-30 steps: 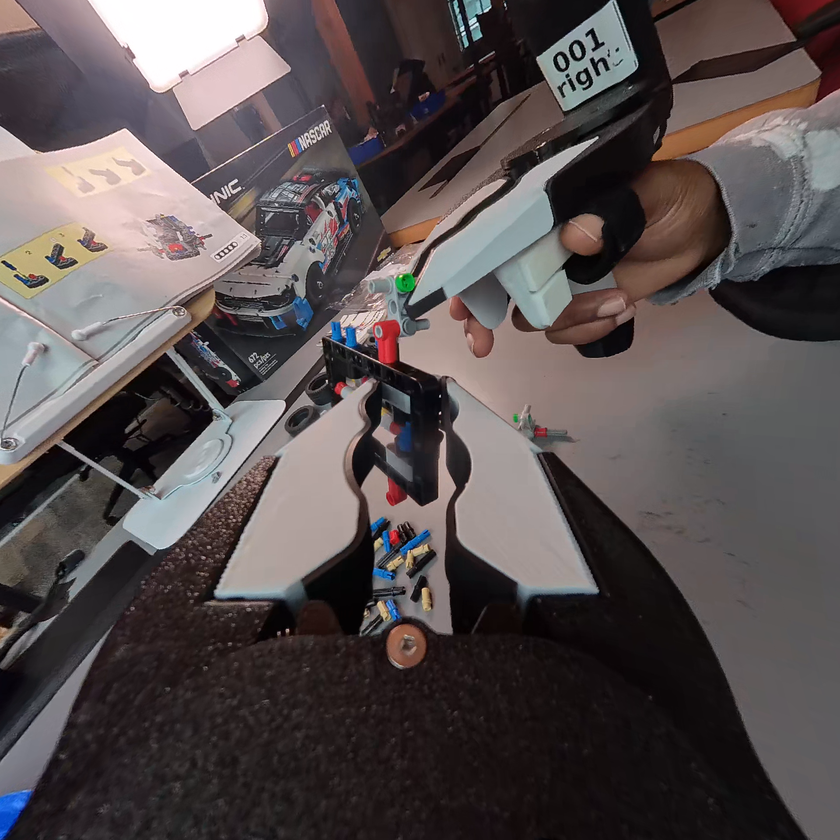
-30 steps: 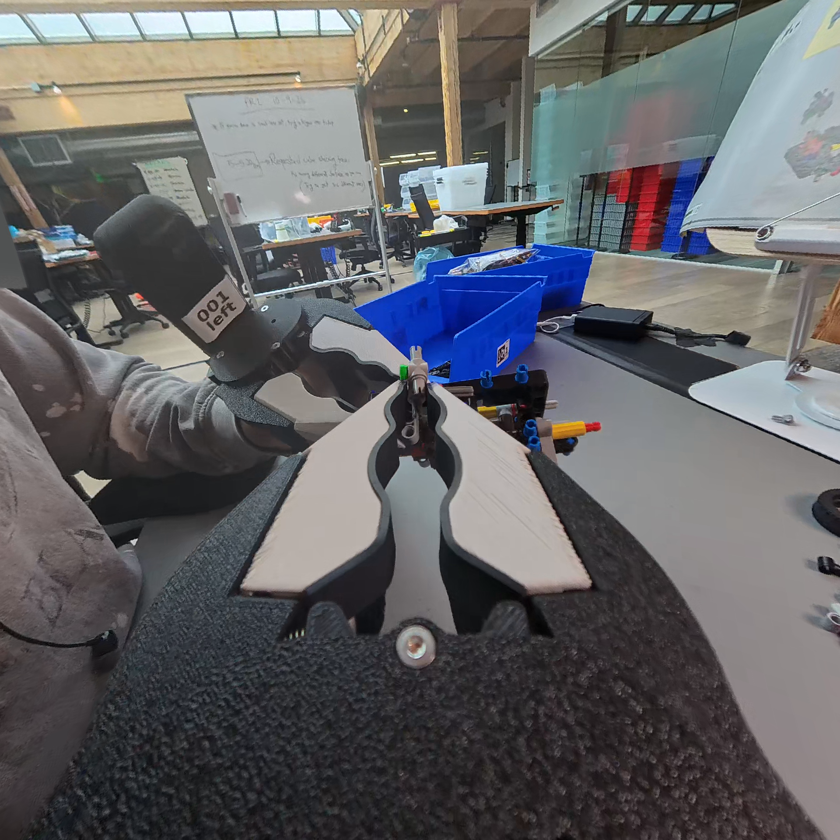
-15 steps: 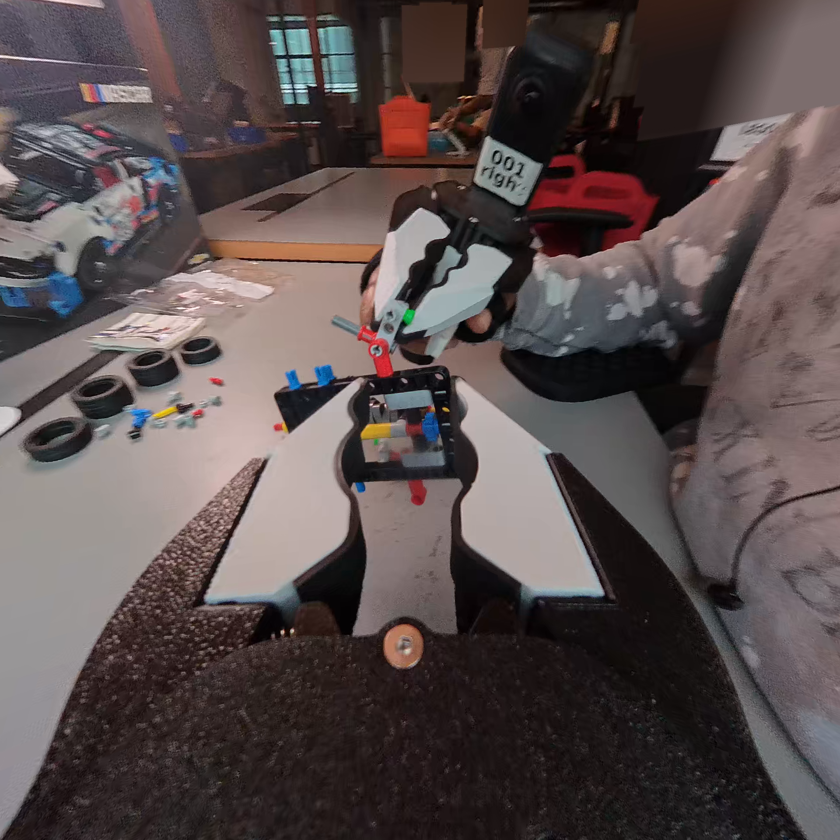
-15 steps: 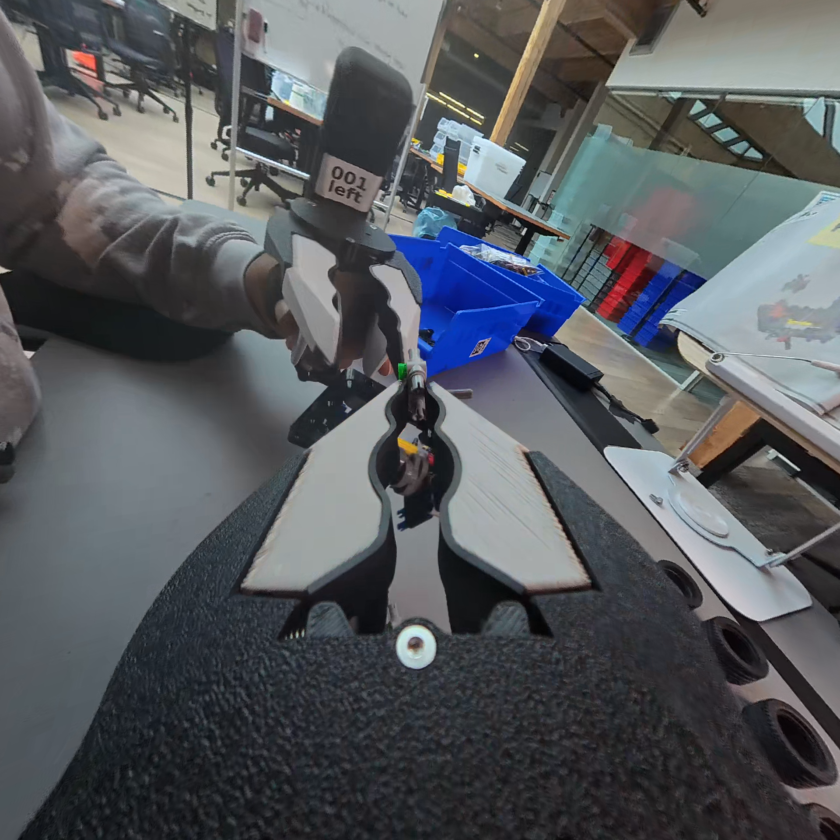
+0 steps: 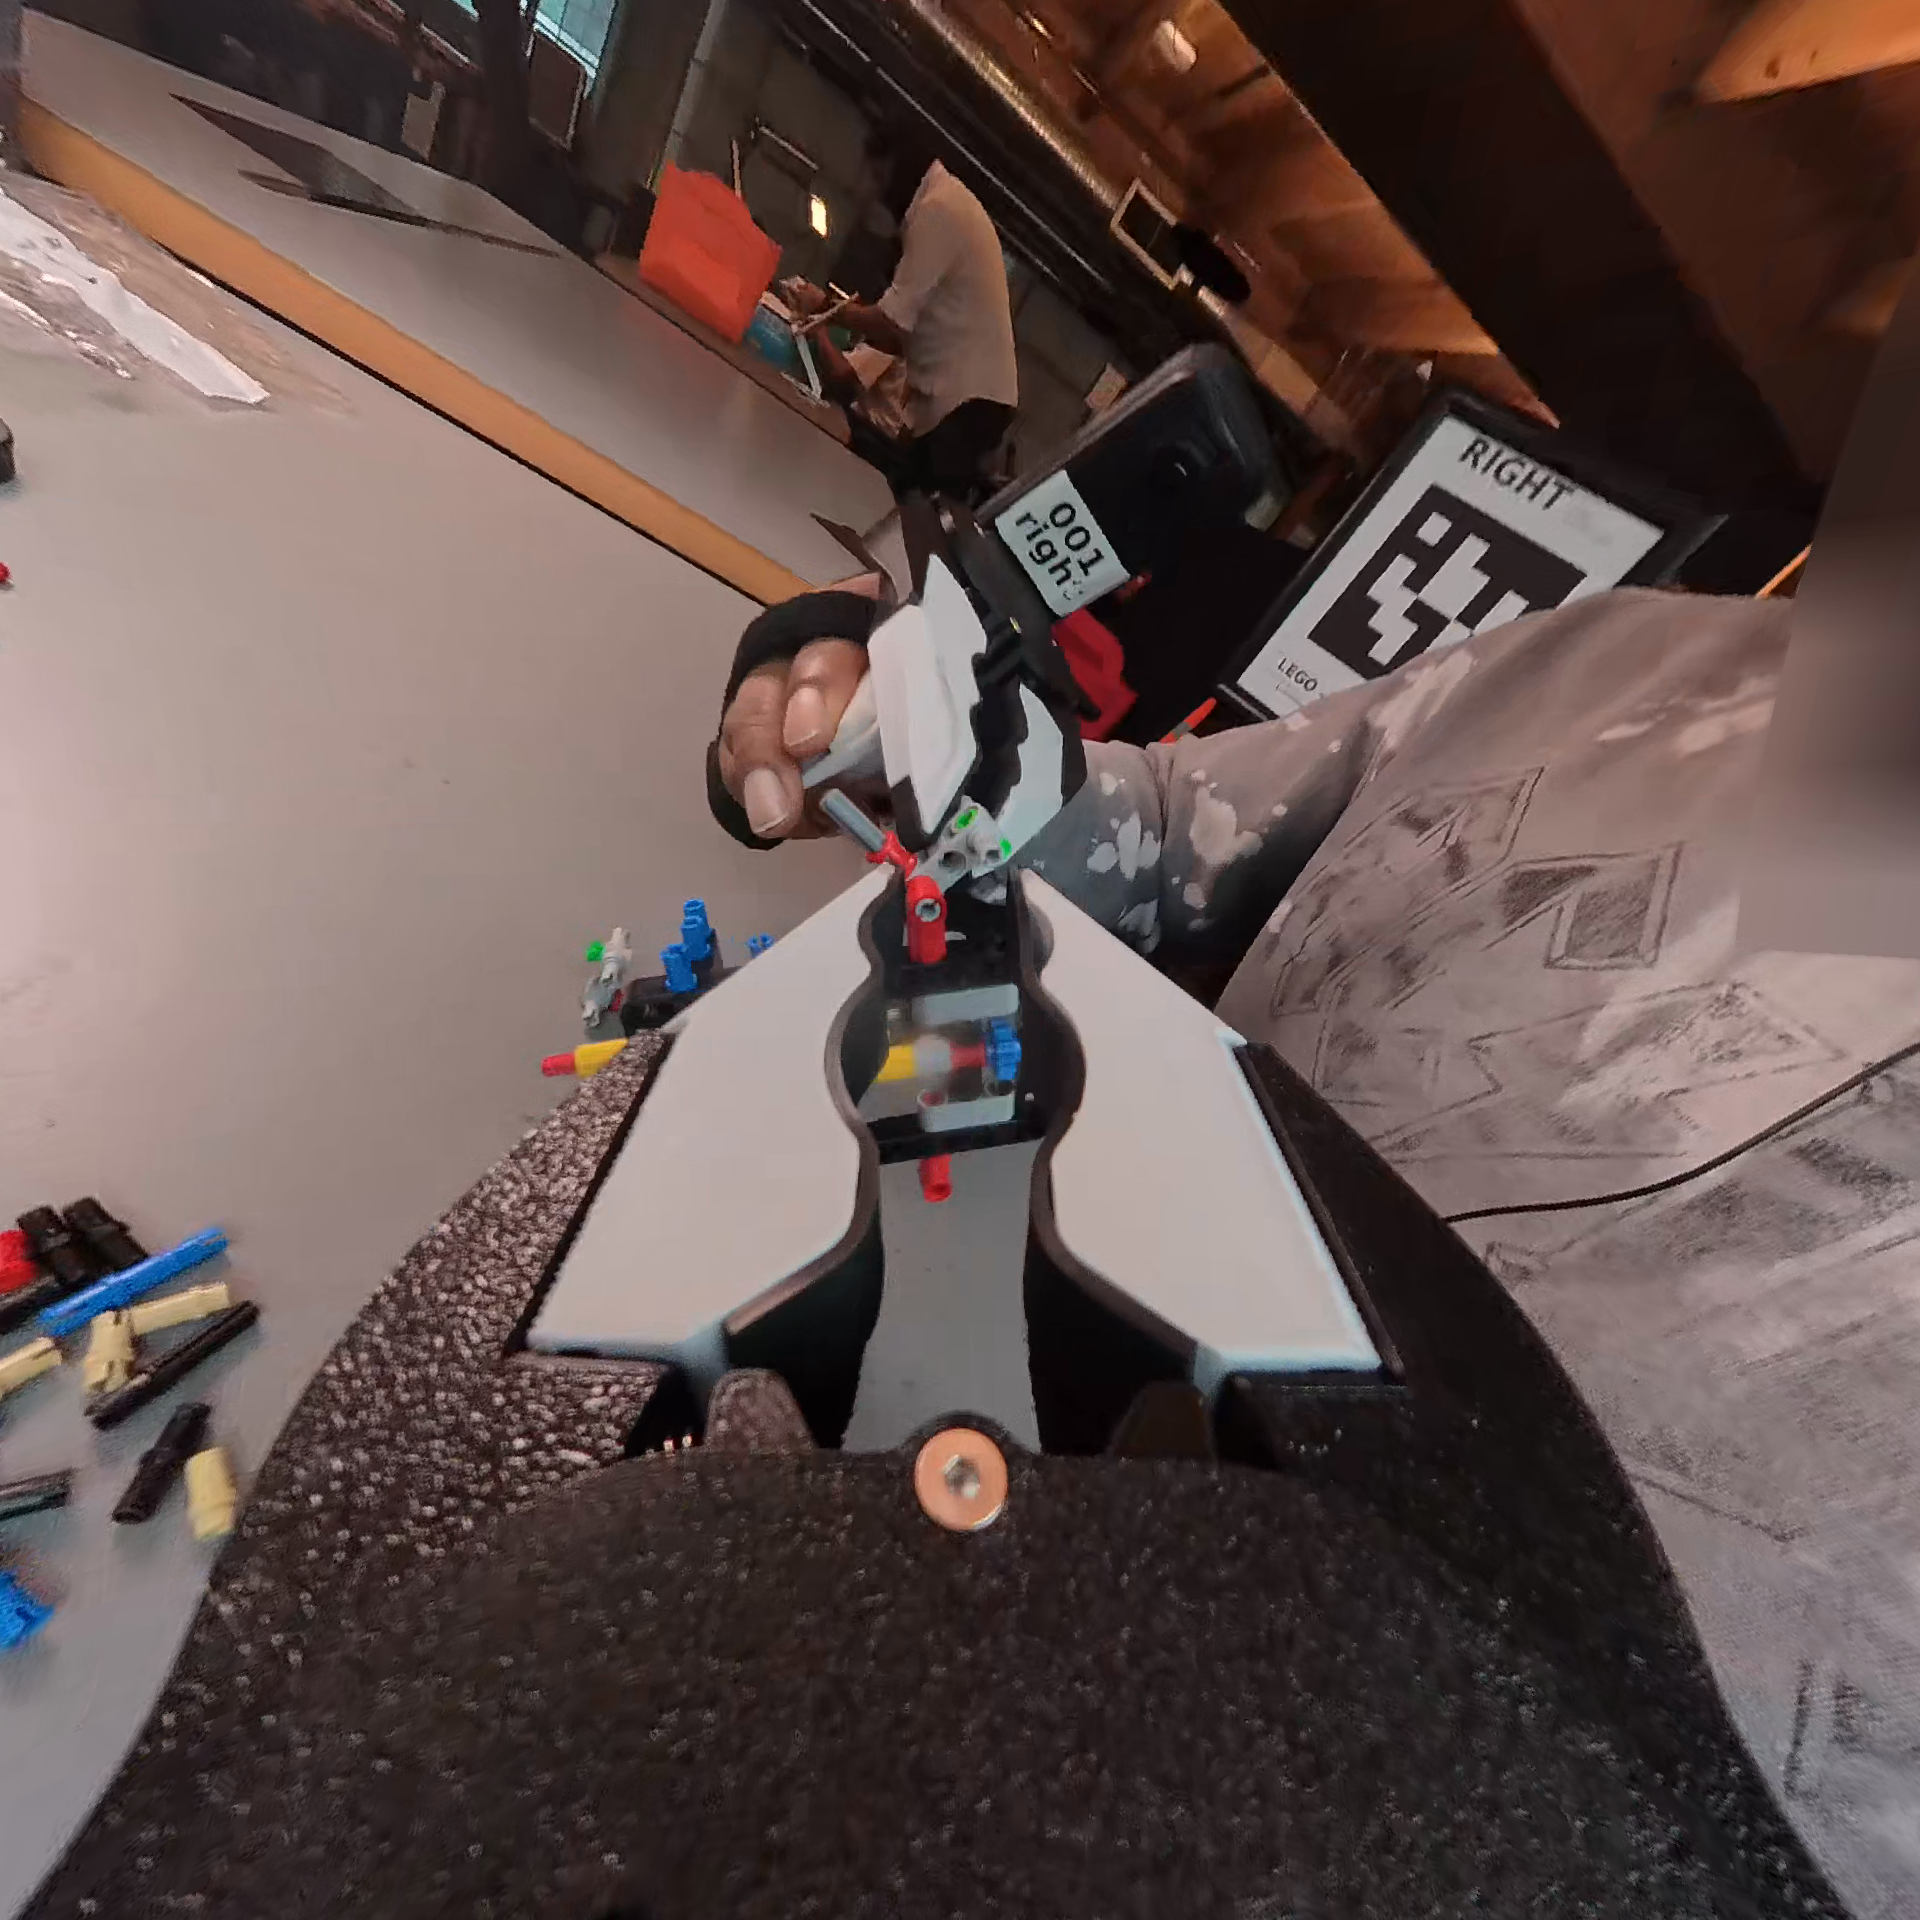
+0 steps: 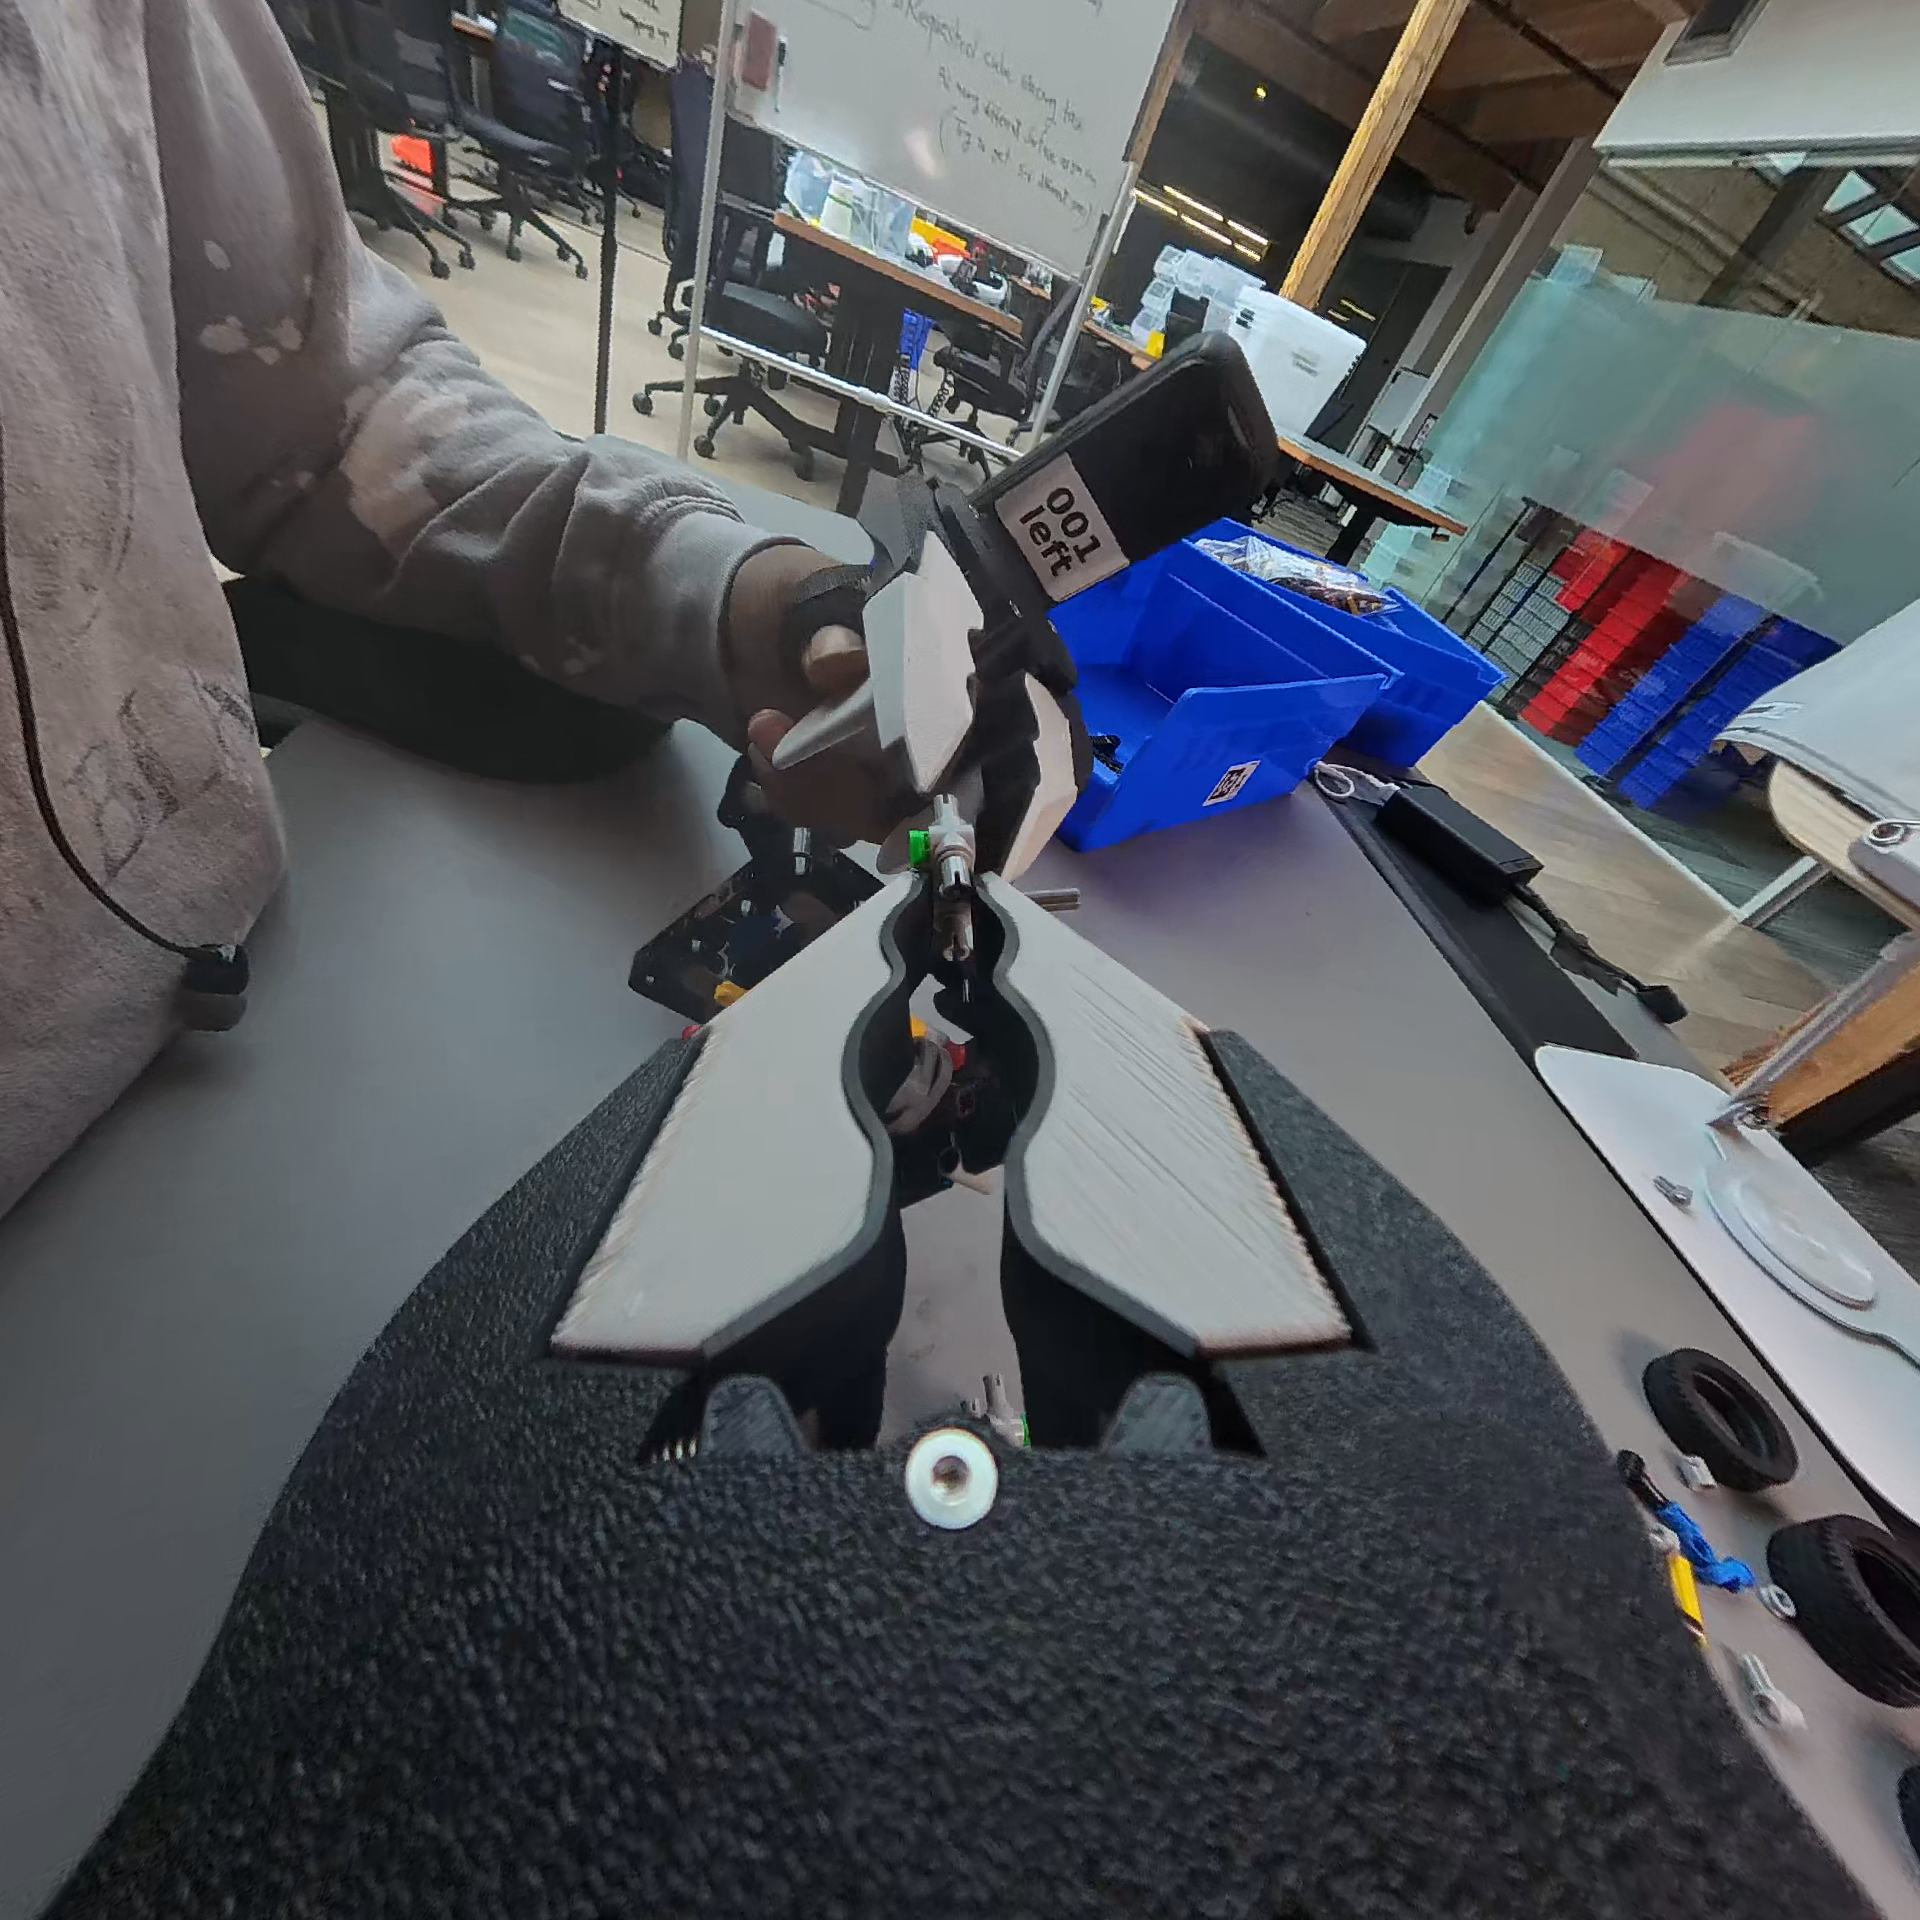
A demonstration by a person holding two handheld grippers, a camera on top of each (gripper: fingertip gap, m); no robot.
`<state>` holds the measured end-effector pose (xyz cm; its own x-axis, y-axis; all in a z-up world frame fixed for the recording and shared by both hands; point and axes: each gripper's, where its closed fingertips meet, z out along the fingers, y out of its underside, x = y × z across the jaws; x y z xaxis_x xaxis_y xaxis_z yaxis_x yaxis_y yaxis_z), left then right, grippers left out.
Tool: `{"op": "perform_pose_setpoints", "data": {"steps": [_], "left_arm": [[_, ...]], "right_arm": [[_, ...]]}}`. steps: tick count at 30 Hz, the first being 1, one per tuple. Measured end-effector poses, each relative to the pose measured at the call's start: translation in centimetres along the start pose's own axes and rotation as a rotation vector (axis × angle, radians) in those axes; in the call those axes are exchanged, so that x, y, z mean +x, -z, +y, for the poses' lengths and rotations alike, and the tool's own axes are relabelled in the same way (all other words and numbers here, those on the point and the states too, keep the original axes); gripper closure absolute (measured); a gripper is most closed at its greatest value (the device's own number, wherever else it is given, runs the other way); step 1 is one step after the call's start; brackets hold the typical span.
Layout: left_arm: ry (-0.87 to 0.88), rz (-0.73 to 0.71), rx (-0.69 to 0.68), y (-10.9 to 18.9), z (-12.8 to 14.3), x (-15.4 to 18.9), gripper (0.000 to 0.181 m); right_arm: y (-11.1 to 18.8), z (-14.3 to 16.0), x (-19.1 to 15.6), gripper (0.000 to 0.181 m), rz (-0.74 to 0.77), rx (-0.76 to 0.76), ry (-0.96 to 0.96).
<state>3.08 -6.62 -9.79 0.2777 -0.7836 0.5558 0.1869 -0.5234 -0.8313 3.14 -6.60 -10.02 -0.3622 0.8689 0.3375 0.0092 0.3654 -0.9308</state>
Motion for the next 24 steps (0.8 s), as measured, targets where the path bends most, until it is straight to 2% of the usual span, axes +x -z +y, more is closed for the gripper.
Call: {"op": "perform_pose_setpoints", "data": {"steps": [5,8,12,17,24], "left_arm": [[-0.008,-0.047,-0.082,-0.5,1.6,-0.8,0.163],[-0.019,-0.052,-0.080,-0.7,1.7,-0.8,0.176],[-0.052,-0.073,-0.119,-0.6,2.2,-1.1,0.176],[-0.015,-0.034,-0.141,-0.9,2.8,-0.8,0.176],[-0.024,0.014,-0.078,-1.0,1.8,0.2,0.176]], "right_arm": [[-0.1,0.0,-0.1,0.175,0.018,0.012,0.018],[-0.1,0.1,-0.1,0.175,0.020,0.016,0.009],[-0.2,0.6,-0.3,0.175,-0.013,0.007,-0.070],[-0.4,0.8,-0.9,0.169,-0.035,-0.012,-0.046],[0.1,-0.2,-0.8,0.173,-0.087,0.018,-0.171]]}}
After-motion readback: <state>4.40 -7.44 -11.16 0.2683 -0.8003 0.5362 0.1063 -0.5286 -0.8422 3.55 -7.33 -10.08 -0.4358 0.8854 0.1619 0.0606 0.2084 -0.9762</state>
